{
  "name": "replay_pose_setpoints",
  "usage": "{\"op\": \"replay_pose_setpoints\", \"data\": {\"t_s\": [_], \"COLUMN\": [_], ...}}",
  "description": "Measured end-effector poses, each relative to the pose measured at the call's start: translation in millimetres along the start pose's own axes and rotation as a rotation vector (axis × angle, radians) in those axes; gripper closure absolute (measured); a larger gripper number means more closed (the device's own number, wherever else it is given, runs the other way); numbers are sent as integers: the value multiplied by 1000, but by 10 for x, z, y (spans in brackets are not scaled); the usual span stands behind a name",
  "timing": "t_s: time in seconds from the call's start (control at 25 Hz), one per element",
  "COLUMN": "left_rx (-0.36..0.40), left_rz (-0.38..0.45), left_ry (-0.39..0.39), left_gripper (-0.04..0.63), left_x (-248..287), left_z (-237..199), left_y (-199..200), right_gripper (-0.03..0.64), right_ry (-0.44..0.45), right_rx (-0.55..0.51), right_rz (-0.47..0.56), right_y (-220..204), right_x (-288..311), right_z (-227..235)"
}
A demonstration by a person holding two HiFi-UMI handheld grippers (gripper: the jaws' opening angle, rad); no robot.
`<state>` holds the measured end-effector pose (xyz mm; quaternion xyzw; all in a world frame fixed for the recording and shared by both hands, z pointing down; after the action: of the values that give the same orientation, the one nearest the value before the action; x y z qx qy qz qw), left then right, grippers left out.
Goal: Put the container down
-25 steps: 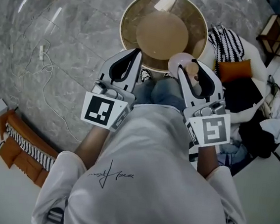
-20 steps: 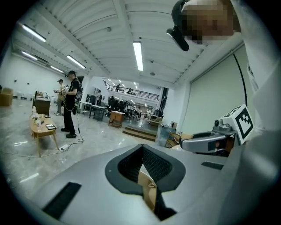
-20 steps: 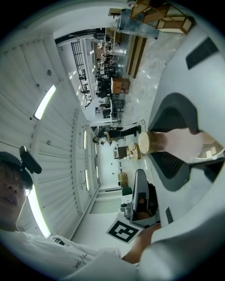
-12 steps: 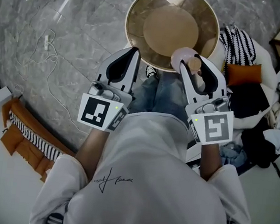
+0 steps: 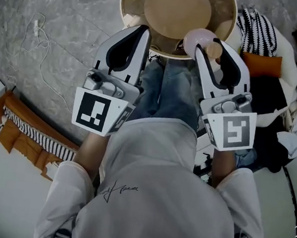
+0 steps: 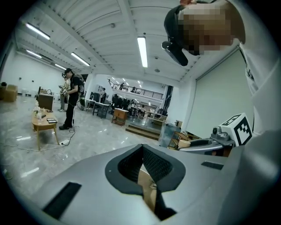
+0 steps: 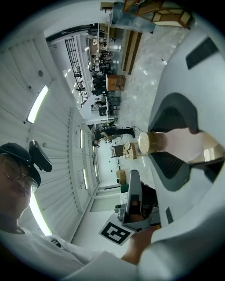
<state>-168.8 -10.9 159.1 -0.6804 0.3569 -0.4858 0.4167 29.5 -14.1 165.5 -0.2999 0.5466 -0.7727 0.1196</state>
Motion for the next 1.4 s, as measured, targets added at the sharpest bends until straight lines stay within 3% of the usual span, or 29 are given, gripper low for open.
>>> {"op": "replay_pose_setpoints", "data": {"t_s": [0.48, 1.4], "left_rx": [-27, -64], "left_rz": [-41, -85], "left_ry": [24, 63], "left_gripper": [577, 577], "left_x": [558, 860], "left_z": [-113, -257], "left_y": [-394, -836], "right_gripper": [471, 471], "right_ry": [19, 92], "right_rx": [11, 19], "right_rz": [-27, -69], "right_y": [-337, -777], "right_x": [332, 652], "right_z": [448, 711]}}
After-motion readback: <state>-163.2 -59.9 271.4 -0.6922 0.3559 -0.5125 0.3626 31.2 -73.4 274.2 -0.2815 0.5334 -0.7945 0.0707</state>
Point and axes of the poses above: the fingertips, and each gripper's own axes: x forward along the fingers, z to its right, y out of its top, the point moved 8 cm from there along -x, backward along the fingers, and after that the axes turned 15 degrees about y, right-handed, at the moved point
